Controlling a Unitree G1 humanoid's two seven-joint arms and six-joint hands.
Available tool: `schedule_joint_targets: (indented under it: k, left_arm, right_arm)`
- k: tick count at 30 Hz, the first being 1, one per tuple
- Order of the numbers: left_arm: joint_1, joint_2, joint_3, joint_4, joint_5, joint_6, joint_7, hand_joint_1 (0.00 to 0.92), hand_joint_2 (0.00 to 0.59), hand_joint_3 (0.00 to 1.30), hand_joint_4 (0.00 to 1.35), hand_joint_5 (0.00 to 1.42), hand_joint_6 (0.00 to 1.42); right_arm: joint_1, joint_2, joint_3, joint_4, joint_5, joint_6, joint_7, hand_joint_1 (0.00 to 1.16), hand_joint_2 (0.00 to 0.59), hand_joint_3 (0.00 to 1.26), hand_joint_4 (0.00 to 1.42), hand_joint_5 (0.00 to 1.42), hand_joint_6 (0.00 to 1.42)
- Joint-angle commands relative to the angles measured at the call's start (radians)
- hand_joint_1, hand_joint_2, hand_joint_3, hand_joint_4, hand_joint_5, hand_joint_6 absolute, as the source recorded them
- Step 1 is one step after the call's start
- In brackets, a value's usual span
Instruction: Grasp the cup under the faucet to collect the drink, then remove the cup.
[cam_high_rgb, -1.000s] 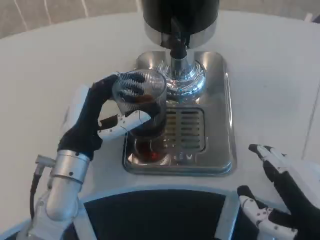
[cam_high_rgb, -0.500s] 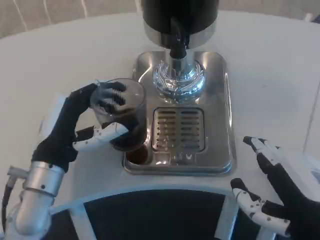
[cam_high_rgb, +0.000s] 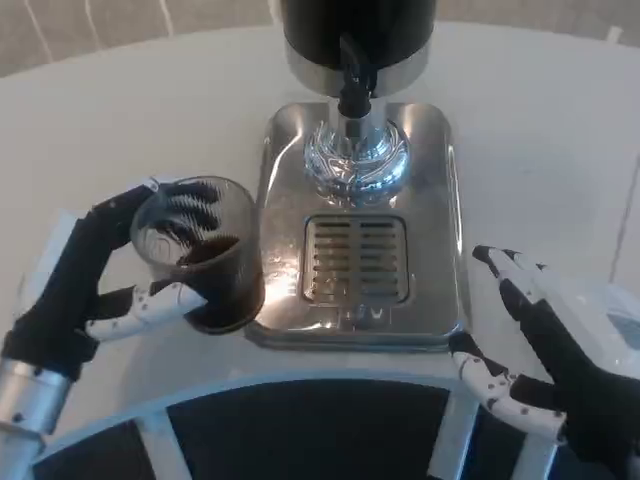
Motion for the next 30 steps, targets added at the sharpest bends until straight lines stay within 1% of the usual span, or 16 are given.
schedule_joint_targets:
  k: [1,4,6,13,17,23,30]
  left_arm:
    - [0.053,0.02,0.027,-0.088,-0.065,-0.023,-0.045,0.586,0.069,0.93,1.12,1.32,0.6]
    - [0.093,0.024,0.034,-0.144,-0.092,-0.015,-0.077,0.587,0.069,0.93,1.12,1.32,0.6]
    - [0.118,0.024,0.04,-0.181,-0.103,-0.007,-0.094,0.588,0.067,0.93,1.12,1.32,0.59]
    - [0.177,0.015,0.055,-0.275,-0.121,0.019,-0.135,0.588,0.061,0.93,1.12,1.32,0.58]
    - [0.207,0.014,0.06,-0.325,-0.142,0.029,-0.159,0.588,0.06,0.93,1.12,1.32,0.58]
    - [0.25,0.016,0.066,-0.377,-0.166,0.032,-0.187,0.589,0.057,0.93,1.12,1.32,0.58]
    - [0.286,0.017,0.073,-0.415,-0.185,0.031,-0.217,0.589,0.051,0.93,1.12,1.3,0.58]
  right_arm:
    - [-0.008,-0.02,0.004,-0.013,0.008,-0.009,0.015,0.35,0.521,0.01,0.0,0.0,0.0]
    - [-0.016,-0.04,0.013,-0.018,0.015,-0.019,0.025,0.32,0.509,0.02,0.0,0.0,0.0]
    - [-0.023,-0.055,0.024,-0.025,0.018,-0.032,0.038,0.32,0.511,0.02,0.0,0.0,0.0]
    - [-0.041,-0.084,0.044,-0.038,0.022,-0.054,0.062,0.31,0.517,0.01,0.0,0.0,0.0]
    - [-0.053,-0.106,0.066,-0.05,0.016,-0.083,0.084,0.31,0.518,0.01,0.0,0.0,0.0]
    - [-0.041,-0.11,0.087,-0.083,-0.003,-0.115,0.102,0.31,0.528,0.01,0.0,0.0,0.0]
    - [0.015,-0.101,0.102,-0.141,-0.037,-0.166,0.114,0.32,0.541,0.0,0.0,0.0,0.0]
